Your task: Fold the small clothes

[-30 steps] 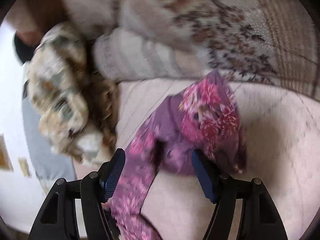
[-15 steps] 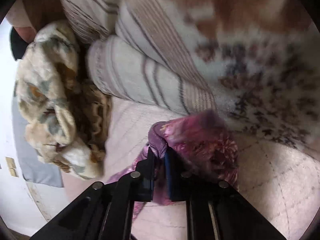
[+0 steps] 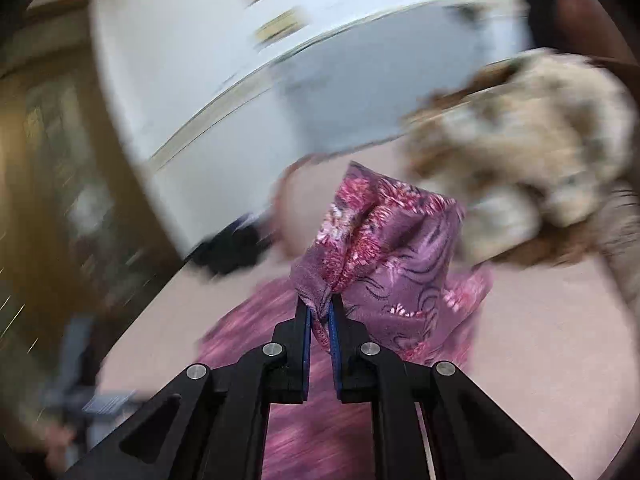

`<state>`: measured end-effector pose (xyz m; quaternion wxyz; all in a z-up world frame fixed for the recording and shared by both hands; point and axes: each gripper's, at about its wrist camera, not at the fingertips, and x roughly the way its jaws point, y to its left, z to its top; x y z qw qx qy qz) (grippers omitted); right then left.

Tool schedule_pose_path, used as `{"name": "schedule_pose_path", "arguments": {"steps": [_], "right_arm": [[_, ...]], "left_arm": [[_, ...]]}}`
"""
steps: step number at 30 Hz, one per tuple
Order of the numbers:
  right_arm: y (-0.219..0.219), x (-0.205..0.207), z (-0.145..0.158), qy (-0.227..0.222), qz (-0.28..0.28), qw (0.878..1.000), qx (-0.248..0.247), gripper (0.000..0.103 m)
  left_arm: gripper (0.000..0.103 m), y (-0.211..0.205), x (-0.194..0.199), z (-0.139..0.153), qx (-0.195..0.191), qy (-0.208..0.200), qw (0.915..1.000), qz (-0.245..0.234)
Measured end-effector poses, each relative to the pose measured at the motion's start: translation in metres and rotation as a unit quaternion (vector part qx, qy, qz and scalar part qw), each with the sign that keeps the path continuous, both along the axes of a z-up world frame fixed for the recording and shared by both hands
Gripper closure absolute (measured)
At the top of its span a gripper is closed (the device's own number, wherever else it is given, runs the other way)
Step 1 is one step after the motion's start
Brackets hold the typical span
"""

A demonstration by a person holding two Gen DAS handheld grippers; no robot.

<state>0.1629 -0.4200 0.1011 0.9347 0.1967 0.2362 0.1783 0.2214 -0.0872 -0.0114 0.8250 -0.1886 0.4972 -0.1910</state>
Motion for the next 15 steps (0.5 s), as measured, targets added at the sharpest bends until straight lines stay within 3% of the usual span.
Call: {"name": "schedule_pose_path", "arguments": {"steps": [2,4,6,7,9,10,12,15], "right_arm": [[0.057,-0.008,-0.013,0.024,0.052,0.998,-0.028,0.091],[0.113,-0.005,-0.046,0.076,0.107,0.988,-0.085,0.089],[0.151,0.008,-0.085,0.137,0.139,0.97,-0.146,0.076],[0.162,0.015,-0.104,0.172,0.162,0.959,-0.155,0.075],[0.158,0.016,-0.118,0.194,0.171,0.954,-0.149,0.07],[0.15,0.016,-0.116,0.191,0.171,0.957,-0.136,0.056],[0.124,0.015,-0.109,0.18,0.159,0.966,-0.095,0.038],[0.067,0.033,-0.111,0.191,0.094,0.977,-0.004,0.037]], "left_arm": [[0.035,0.014,0.005,-0.005,-0.01,-0.007,0.9999,-0.003],[0.034,0.03,0.015,-0.019,-0.036,-0.002,0.9993,-0.006],[0.034,0.044,0.019,-0.034,-0.061,0.004,0.998,-0.015],[0.034,0.049,0.018,-0.041,-0.066,-0.001,0.9976,-0.02],[0.034,0.059,0.018,-0.052,-0.054,0.003,0.9985,-0.002],[0.034,0.061,0.021,-0.057,-0.056,0.016,0.9983,0.0],[0.034,0.06,0.028,-0.064,-0.073,0.036,0.9966,-0.011],[0.033,0.043,0.029,-0.066,-0.068,0.029,0.9969,-0.028]]}}
